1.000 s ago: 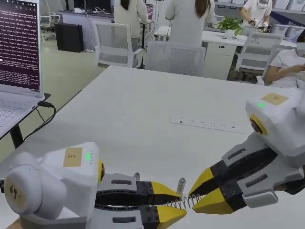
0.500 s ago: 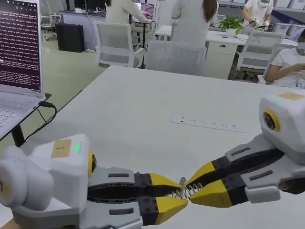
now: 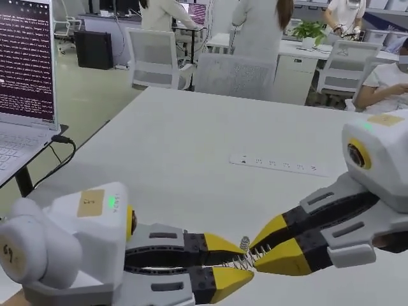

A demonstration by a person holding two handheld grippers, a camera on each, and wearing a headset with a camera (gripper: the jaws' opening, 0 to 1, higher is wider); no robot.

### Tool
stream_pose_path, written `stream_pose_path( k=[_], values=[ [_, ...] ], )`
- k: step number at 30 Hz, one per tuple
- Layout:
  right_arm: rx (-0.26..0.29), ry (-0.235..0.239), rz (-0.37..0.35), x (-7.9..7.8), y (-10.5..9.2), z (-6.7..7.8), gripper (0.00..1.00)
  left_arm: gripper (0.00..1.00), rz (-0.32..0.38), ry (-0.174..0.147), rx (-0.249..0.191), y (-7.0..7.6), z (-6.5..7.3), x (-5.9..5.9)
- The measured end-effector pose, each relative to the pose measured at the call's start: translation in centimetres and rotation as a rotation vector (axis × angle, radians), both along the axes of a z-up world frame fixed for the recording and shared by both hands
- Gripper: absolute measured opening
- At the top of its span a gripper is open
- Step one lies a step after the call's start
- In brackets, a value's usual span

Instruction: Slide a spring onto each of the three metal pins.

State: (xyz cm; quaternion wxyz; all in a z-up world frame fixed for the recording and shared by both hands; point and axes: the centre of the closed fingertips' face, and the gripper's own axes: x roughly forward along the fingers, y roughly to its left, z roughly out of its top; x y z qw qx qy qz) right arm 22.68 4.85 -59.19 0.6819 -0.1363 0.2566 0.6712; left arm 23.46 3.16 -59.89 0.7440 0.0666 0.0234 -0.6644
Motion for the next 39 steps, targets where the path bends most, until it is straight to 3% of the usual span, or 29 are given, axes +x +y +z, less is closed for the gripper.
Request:
stream_pose_path(
  k=[7,15,22,32,39],
  values=[
    [-0.140,-0.052,0.054,-0.3,0.0,-0.4,0.08,0.03,-0.010,-0.037,0.048,-0.4,-0.7,-0.3],
    [-0.364,-0.144,0.128,-0.7,-0.2,-0.7,0.08,0.03,-0.021,-0.064,0.092,-0.9,-1.5,-0.5],
    [-0.490,-0.203,0.184,-0.7,0.1,-0.9,0.08,0.03,-0.022,-0.076,0.104,-1.1,-1.8,-0.5],
    [-0.555,-0.199,0.202,-0.7,0.2,-0.8,0.09,0.02,-0.022,-0.060,0.067,-1.1,-1.6,-0.5],
    [-0.547,-0.204,0.201,-0.5,0.2,-0.8,0.11,0.02,-0.015,-0.048,0.026,-0.9,-1.0,-0.4]
  ],
)
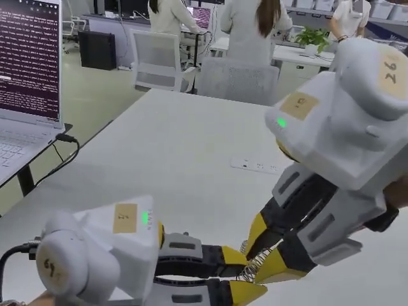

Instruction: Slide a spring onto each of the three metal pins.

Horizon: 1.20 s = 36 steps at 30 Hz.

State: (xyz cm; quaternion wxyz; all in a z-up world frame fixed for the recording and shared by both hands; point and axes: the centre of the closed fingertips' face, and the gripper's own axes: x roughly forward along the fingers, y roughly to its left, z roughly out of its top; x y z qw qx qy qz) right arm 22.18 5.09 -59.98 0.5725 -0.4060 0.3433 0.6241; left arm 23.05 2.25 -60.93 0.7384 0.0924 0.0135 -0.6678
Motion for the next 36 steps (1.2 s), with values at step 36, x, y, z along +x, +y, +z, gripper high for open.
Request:
stream_pose_path(
  k=[36],
  values=[
    [-0.103,-0.005,-0.037,1.2,-1.3,-1.0,0.08,0.06,0.024,0.023,0.001,-0.8,-0.3,1.0]
  ],
)
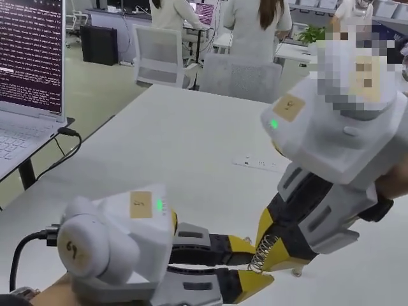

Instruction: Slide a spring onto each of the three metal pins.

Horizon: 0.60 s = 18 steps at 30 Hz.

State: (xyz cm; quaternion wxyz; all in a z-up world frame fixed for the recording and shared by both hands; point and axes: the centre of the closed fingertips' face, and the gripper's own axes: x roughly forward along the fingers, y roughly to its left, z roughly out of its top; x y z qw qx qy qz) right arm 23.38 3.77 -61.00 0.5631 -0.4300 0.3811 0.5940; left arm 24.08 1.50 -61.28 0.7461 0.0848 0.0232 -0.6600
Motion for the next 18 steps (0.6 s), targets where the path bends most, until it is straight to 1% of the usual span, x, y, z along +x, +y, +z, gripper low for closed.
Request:
stream_pose_path(
  k=[8,10,13,14,16,18],
  values=[
    [-0.025,-0.012,-0.037,0.6,-1.6,-0.2,0.08,0.10,-0.003,0.017,0.009,0.2,-0.4,-0.1],
    [-0.022,-0.006,-0.048,0.6,-1.9,-0.3,0.08,0.12,-0.003,0.019,0.013,0.3,-0.6,0.0],
    [-0.026,-0.007,-0.074,1.1,-2.6,-0.6,0.08,0.16,0.006,0.038,0.016,1.0,-0.8,0.1],
    [-0.029,-0.009,-0.082,1.2,-2.8,-0.7,0.08,0.16,0.014,0.041,0.015,1.3,-0.9,0.3],
    [-0.038,-0.016,-0.098,1.5,-3.4,-1.0,0.08,0.18,0.036,0.057,0.022,2.0,-1.3,0.7],
    [-0.036,-0.019,-0.110,1.6,-3.7,-1.1,0.08,0.22,0.057,0.069,0.020,2.7,-1.4,1.0]
  ],
)
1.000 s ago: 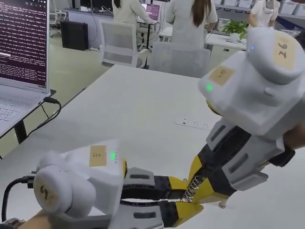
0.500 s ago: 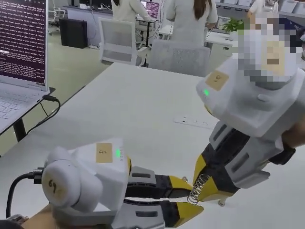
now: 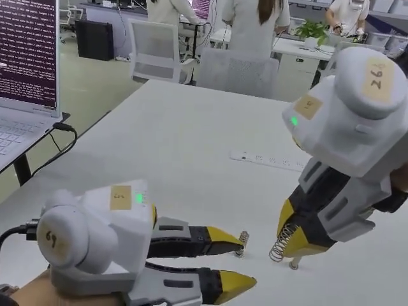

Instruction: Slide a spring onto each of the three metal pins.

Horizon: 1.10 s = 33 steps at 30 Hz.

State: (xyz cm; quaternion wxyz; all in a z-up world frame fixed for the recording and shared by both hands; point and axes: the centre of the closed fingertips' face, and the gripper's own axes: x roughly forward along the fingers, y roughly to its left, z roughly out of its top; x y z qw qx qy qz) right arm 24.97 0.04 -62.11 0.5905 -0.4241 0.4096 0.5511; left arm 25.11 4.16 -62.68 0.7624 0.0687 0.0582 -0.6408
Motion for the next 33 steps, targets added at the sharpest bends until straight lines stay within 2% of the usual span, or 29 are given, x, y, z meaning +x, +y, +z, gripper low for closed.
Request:
stream_pose_path(
  k=[3,6,8,10,13,16,22,27,33],
  values=[
    [0.008,-0.001,-0.024,0.3,-0.5,-0.3,0.08,0.26,0.023,0.009,-0.004,0.8,-0.1,0.3],
    [-0.005,-0.018,-0.044,0.8,-1.1,-0.7,0.08,0.33,0.045,0.024,-0.014,1.4,0.1,0.5],
    [-0.009,-0.024,-0.055,1.2,-1.5,-0.9,0.08,0.35,0.058,0.017,-0.015,1.8,0.1,0.7],
    [-0.010,-0.024,-0.069,1.4,-2.0,-1.0,0.08,0.37,0.081,0.022,-0.012,2.2,0.0,1.0],
    [-0.031,-0.048,-0.089,2.1,-2.8,-1.3,0.08,0.42,0.105,0.031,-0.017,2.8,-0.1,1.2],
    [-0.015,-0.044,-0.115,2.5,-3.3,-1.5,0.08,0.44,0.122,0.039,-0.009,3.5,-0.5,0.9],
    [-0.056,-0.067,-0.153,3.7,-5.2,-2.0,0.08,0.55,0.166,0.054,-0.009,4.5,-1.0,0.6],
    [-0.074,-0.086,-0.186,5.0,-6.5,-2.0,0.08,0.57,0.188,0.065,-0.014,4.9,-1.2,0.3],
    [-0.086,-0.084,-0.211,5.8,-7.8,-2.5,0.08,0.59,0.203,0.069,-0.020,5.1,-1.3,0.1]
  ],
)
